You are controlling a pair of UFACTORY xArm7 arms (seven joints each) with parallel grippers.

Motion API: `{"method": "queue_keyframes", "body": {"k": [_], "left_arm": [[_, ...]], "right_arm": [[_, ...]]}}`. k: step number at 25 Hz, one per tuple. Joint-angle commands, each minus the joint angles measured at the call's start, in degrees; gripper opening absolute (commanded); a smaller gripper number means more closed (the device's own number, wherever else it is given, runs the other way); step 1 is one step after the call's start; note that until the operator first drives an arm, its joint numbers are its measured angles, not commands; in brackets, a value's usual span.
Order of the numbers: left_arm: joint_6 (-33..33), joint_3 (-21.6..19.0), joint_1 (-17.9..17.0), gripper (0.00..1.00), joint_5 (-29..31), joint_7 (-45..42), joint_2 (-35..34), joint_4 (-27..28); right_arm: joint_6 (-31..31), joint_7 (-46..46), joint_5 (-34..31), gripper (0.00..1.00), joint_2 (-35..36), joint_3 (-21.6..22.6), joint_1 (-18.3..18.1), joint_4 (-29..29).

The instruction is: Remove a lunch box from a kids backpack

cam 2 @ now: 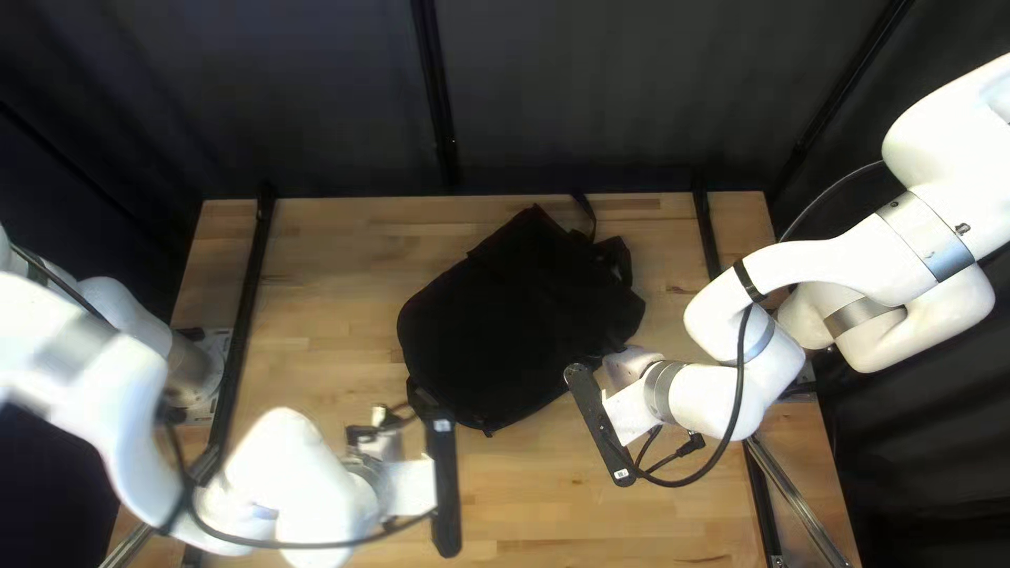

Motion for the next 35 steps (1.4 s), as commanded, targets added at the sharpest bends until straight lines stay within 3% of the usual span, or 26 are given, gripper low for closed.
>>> {"method": "queue_keyframes", "body": {"k": [1,8,17,27,35], "left_arm": [[-9.9,-1.5,5.0,1.0,0.3,7.1,-6.6,2.3],[-21.7,-5.8,13.9,1.0,-2.5,21.1,-6.7,-2.1],[-23.2,-15.0,26.9,1.0,-10.6,42.6,-7.4,-0.6],[-16.7,-19.5,31.6,1.0,-14.0,54.9,-6.6,1.2],[-11.2,-22.8,34.5,1.0,-16.4,64.2,-9.0,6.1]], "right_arm": [[0.4,-0.1,0.5,1.0,-0.8,-0.1,0.2,-0.5],[0.1,-0.2,0.6,1.0,-0.2,-0.2,0.2,-0.5],[0.1,-0.8,0.9,1.0,-0.6,-0.5,0.2,-0.9],[-0.5,-1.6,1.0,1.0,-0.7,-1.3,0.0,-1.4],[-0.9,-2.0,1.0,1.0,-1.1,-1.7,-0.1,-2.1]]}}
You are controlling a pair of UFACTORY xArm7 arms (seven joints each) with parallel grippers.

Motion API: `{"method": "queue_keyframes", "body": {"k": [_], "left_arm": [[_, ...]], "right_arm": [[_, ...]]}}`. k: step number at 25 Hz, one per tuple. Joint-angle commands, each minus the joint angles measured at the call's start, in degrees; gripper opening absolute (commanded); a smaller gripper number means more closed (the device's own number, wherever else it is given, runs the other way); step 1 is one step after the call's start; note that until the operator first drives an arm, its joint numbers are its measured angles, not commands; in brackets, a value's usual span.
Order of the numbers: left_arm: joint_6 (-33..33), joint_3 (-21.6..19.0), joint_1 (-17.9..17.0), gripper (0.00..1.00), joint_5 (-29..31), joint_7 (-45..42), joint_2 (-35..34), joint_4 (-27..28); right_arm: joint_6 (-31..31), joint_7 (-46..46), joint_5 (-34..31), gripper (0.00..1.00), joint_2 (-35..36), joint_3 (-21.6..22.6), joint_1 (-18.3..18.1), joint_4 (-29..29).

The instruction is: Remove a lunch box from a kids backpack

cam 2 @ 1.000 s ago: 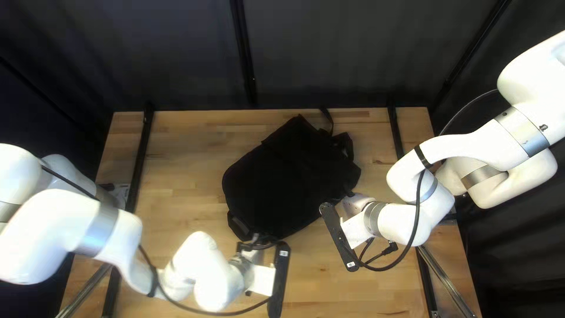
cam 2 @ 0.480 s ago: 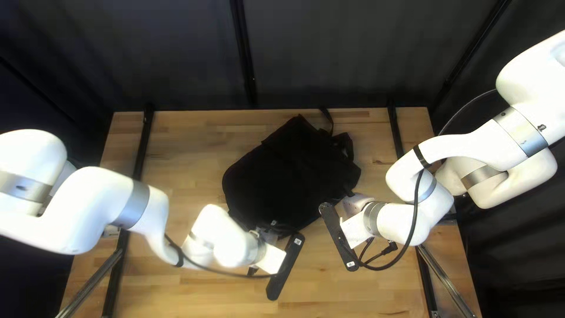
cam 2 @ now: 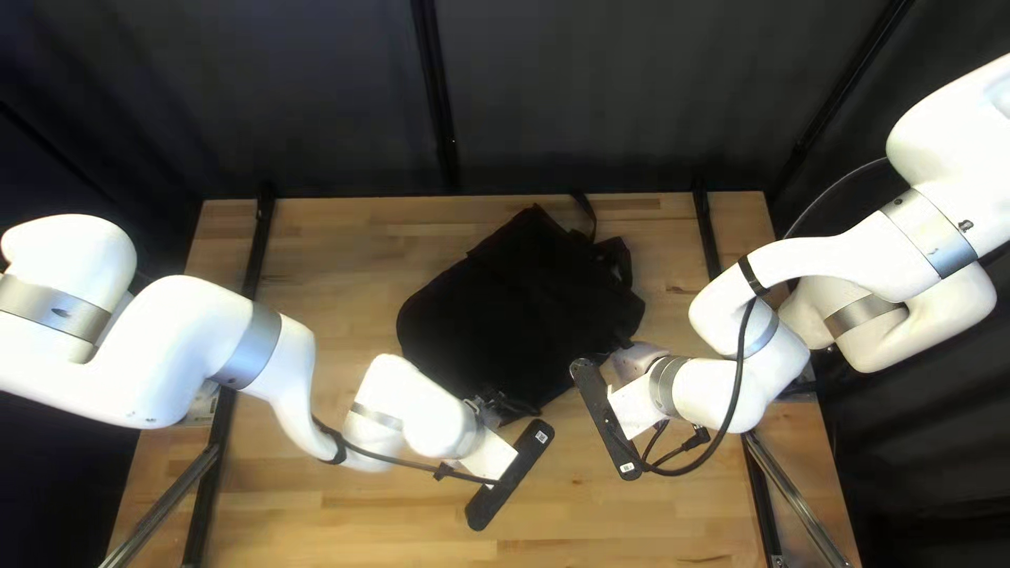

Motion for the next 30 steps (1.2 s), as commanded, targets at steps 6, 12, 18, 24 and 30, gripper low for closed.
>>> {"method": "queue_keyframes", "body": {"k": [6,12,18,24,30], "left_arm": [[2.1,-1.4,0.1,1.0,0.1,3.3,-1.4,2.4],[1.5,-1.9,1.0,1.0,-0.1,5.5,-2.1,2.2],[4.3,-2.4,2.6,1.0,0.3,10.5,-1.6,3.1],[6.3,-3.4,4.4,1.0,0.3,16.6,-4.7,6.7],[9.3,-3.6,4.4,1.0,2.0,20.3,-4.4,6.2]], "right_arm": [[1.4,-1.1,1.1,1.0,-1.4,-0.5,0.3,-0.2],[6.3,-2.0,4.0,1.0,-5.7,0.4,2.4,-0.4],[11.8,-2.2,6.6,1.0,-8.6,1.4,3.9,0.7],[14.2,-1.7,7.9,1.0,-7.7,2.1,4.3,2.1],[15.3,-2.5,8.3,1.0,-7.1,1.6,4.0,3.0]]}}
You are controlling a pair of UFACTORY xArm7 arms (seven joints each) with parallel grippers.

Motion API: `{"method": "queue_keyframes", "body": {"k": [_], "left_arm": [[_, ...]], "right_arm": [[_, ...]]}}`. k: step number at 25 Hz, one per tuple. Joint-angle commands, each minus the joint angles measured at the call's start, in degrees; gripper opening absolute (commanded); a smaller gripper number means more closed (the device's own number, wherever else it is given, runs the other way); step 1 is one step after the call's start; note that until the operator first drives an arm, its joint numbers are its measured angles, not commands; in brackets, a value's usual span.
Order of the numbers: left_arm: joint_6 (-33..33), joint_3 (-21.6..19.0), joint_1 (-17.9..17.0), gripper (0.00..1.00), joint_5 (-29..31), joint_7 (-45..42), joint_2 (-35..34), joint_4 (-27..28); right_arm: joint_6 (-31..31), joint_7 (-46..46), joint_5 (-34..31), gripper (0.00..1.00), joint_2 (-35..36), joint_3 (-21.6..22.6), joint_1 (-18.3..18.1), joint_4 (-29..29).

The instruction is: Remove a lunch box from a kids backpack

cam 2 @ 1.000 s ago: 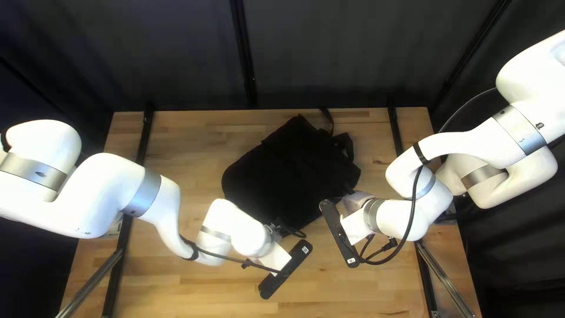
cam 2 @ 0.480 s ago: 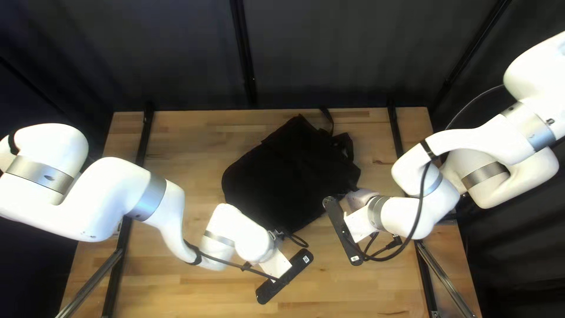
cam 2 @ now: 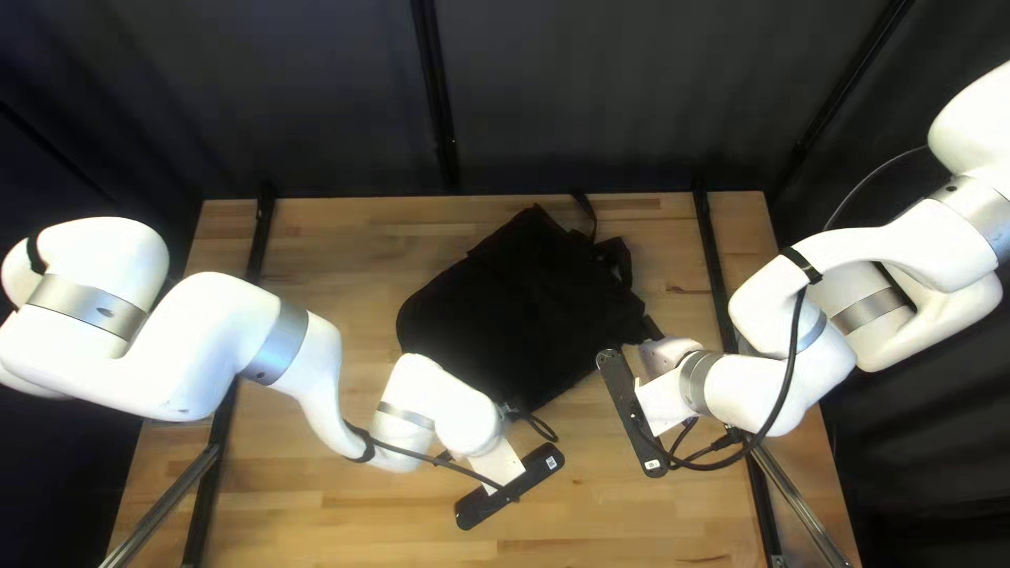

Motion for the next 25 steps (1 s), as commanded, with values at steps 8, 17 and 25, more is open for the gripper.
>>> {"method": "queue_keyframes", "body": {"k": [8,17,25], "left_arm": [[1.9,0.9,-0.9,0.01,2.8,0.8,1.2,-2.0],[2.6,1.9,-1.7,0.0,4.2,-0.6,2.0,-1.7],[4.0,2.5,-3.4,0.0,5.2,-4.1,4.6,-2.2]], "right_arm": [[0.3,-1.2,0.2,1.0,0.5,-0.7,-0.1,0.2],[0.4,-1.2,0.3,1.0,1.1,-0.6,-0.1,0.6],[0.0,-1.4,-0.2,1.0,1.9,-1.0,-0.7,1.0]]}}
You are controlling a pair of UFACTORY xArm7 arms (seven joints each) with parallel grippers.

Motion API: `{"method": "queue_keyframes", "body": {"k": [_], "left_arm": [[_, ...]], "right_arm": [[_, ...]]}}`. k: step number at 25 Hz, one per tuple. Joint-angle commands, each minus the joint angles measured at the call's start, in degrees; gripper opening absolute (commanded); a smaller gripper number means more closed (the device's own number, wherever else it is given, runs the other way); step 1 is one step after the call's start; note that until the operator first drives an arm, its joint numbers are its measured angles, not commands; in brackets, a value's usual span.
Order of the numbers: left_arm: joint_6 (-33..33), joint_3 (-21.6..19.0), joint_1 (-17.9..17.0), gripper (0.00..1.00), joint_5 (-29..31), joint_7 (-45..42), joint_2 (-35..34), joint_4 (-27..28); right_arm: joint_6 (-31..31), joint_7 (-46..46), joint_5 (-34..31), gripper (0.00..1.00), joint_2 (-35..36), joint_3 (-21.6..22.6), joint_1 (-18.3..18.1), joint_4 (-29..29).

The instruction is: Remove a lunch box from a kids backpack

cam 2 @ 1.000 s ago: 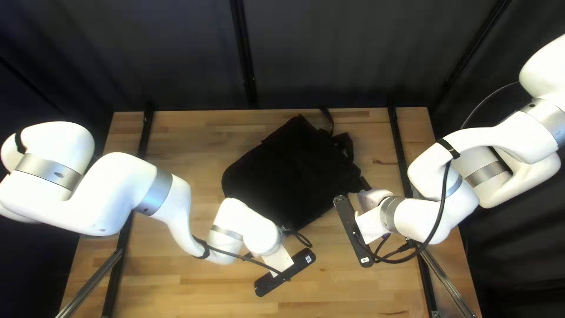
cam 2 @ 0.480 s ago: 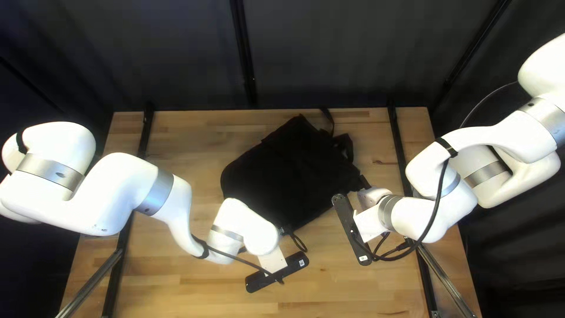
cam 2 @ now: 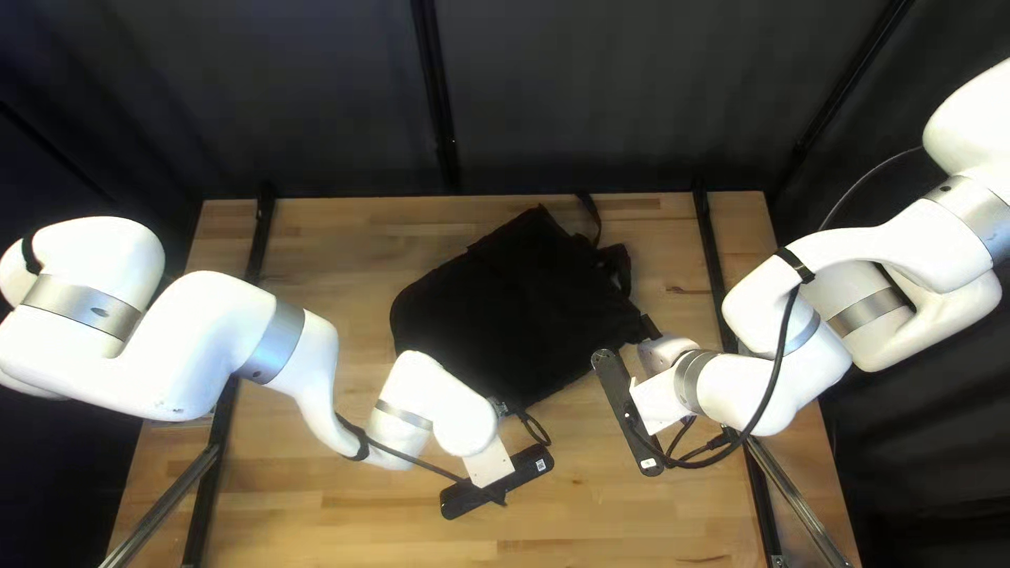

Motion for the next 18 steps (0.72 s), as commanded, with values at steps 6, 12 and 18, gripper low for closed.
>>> {"method": "queue_keyframes", "body": {"k": [6,12,18], "left_arm": [[-2.3,0.6,-2.3,0.0,-0.7,-8.6,3.3,-0.3],[-10.5,2.1,-5.2,0.0,1.4,-18.8,9.1,-8.7],[-13.7,3.4,-8.1,0.0,5.5,-27.6,12.8,-12.5]], "right_arm": [[-0.5,0.3,-0.1,1.0,0.3,-0.2,-0.2,-0.2],[0.1,0.6,0.2,1.0,-2.4,0.1,0.3,-1.6],[-0.5,0.9,0.0,1.0,-3.9,0.1,0.4,-2.9]]}}
